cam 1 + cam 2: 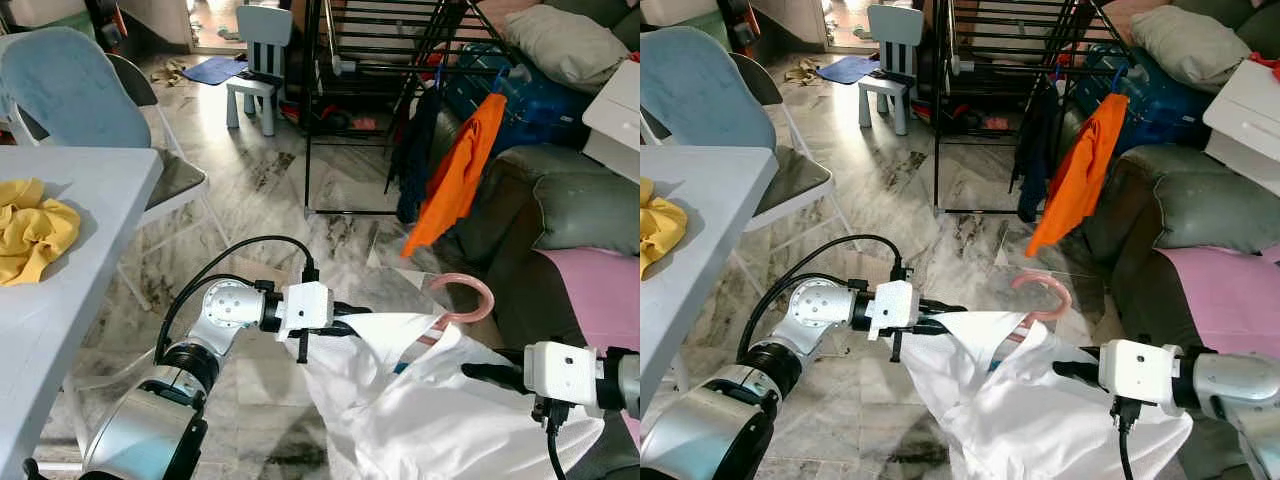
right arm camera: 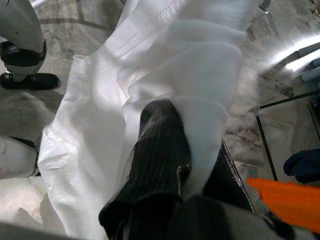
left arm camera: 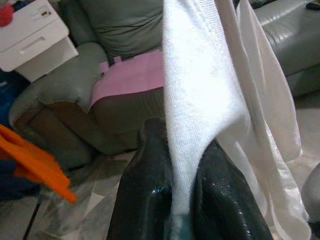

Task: Hang hanger

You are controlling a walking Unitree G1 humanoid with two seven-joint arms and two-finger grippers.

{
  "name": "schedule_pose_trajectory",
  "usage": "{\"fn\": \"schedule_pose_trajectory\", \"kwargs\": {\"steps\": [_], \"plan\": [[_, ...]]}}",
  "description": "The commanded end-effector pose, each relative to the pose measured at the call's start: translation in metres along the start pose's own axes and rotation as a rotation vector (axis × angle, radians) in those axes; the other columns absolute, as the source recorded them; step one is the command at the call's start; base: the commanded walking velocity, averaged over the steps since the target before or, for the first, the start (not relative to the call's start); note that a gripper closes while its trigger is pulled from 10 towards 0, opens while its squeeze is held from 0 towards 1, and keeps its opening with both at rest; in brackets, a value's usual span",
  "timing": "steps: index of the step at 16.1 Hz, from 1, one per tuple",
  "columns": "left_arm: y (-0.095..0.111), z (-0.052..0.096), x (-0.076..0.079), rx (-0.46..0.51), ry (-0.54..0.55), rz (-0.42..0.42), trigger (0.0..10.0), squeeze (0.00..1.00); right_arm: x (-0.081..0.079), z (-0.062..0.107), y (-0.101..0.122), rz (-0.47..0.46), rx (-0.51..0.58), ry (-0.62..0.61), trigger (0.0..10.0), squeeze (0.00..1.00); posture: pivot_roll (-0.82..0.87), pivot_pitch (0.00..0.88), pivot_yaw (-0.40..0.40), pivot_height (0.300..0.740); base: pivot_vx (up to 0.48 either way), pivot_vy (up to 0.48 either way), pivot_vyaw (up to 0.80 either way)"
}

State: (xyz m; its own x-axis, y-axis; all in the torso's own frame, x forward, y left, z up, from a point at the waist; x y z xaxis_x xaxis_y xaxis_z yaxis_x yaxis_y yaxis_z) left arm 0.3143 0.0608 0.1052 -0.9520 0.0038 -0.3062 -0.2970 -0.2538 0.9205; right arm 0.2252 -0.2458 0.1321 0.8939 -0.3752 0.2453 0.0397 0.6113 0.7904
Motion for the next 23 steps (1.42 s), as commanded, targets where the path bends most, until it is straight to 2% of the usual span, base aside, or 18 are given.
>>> {"fn": "schedule_pose_trajectory", "kwargs": {"steps": [1,2,3,4,8,11,12,14,16,17,18,19,21,22,23], "plan": [[0.004,-0.003,-0.007,0.012,0.055,0.004,0.9,0.00,-0.001,-0.002,0.001,-0.005,0.009,-0.003,0.0,0.00,0.03,0.000,-0.054,0.740,0.000,0.000,0.00],[0.003,-0.004,-0.008,0.010,0.070,0.029,9.9,0.90,-0.001,-0.003,0.001,-0.006,0.008,-0.011,0.0,0.00,0.03,0.000,-0.054,0.740,0.000,0.000,0.00],[0.003,-0.004,-0.008,0.011,0.078,0.037,9.9,0.90,-0.001,-0.003,0.000,-0.007,0.007,-0.015,0.0,0.00,0.03,0.000,-0.054,0.740,0.000,0.000,0.00],[0.002,-0.006,-0.007,0.006,0.065,0.050,10.0,1.00,0.002,-0.002,-0.003,-0.019,-0.003,-0.045,0.0,0.00,0.02,0.000,-0.054,0.740,0.000,0.000,0.00],[-0.004,-0.007,0.001,-0.001,0.038,0.072,10.0,1.00,0.012,-0.006,-0.016,-0.054,-0.043,-0.164,0.0,0.00,0.02,0.000,-0.059,0.740,0.000,0.000,0.00],[-0.008,-0.004,0.002,-0.026,0.056,0.071,10.0,1.00,0.008,-0.017,-0.022,-0.064,-0.064,-0.187,0.0,0.00,0.03,0.000,-0.058,0.740,0.000,0.000,0.00],[-0.008,-0.003,-0.001,-0.025,0.092,0.074,10.0,1.00,0.008,-0.019,-0.023,-0.065,-0.072,-0.197,0.0,0.00,0.03,0.000,-0.058,0.740,0.000,0.000,0.00],[-0.005,-0.003,-0.008,0.042,0.194,0.141,10.0,1.00,0.014,-0.024,-0.030,-0.068,-0.116,-0.272,0.0,0.00,0.02,0.000,-0.056,0.740,0.000,0.000,0.00],[-0.016,0.001,-0.015,0.056,0.400,0.279,10.0,1.00,0.018,-0.032,-0.035,-0.106,-0.142,-0.379,0.0,0.00,0.02,0.000,-0.057,0.740,0.000,0.000,0.00],[-0.026,0.005,-0.018,0.047,0.547,0.374,10.0,1.00,0.019,-0.039,-0.036,-0.156,-0.133,-0.462,0.0,0.00,0.02,0.000,-0.059,0.740,0.000,0.000,0.00],[-0.029,0.006,-0.018,0.056,0.578,0.403,10.0,1.00,0.018,-0.041,-0.035,-0.164,-0.127,-0.476,0.0,0.00,0.03,0.000,-0.060,0.740,0.000,0.000,0.00],[-0.039,0.012,-0.016,0.072,0.714,0.497,10.0,1.00,0.013,-0.051,-0.033,-0.224,-0.093,-0.544,0.0,0.00,0.03,0.000,-0.062,0.740,0.000,0.000,0.00],[-0.048,0.017,-0.013,0.069,0.816,0.557,10.0,1.00,0.009,-0.060,-0.033,-0.298,-0.072,-0.608,0.0,0.00,0.03,0.000,-0.064,0.740,0.000,0.000,0.00],[-0.054,0.021,-0.011,0.053,0.903,0.590,10.0,1.00,0.006,-0.068,-0.034,-0.364,-0.062,-0.663,0.0,0.00,0.03,0.000,-0.065,0.740,0.000,0.000,0.00],[-0.057,0.024,-0.010,0.038,0.960,0.591,10.0,1.00,0.005,-0.072,-0.036,-0.411,-0.062,-0.699,0.0,0.00,0.03,0.000,-0.066,0.740,0.000,0.000,0.00]]}}
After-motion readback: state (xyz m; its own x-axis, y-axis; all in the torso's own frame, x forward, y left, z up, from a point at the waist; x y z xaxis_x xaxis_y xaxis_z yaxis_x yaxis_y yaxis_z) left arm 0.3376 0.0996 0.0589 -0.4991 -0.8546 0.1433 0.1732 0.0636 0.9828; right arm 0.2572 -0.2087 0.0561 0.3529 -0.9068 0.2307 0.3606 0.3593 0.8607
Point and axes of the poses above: a point about 5 cm out from each wrist's last joint towards the gripper, its own z axis pointing back from the gripper into the wrist, its own y axis along the axis of the wrist's last joint, x = y × z, the point moved 1 cm from there along -z, pointing out of the wrist towards the gripper, and after that the axes turned 9 degrees about z, right-handed, at the moved point
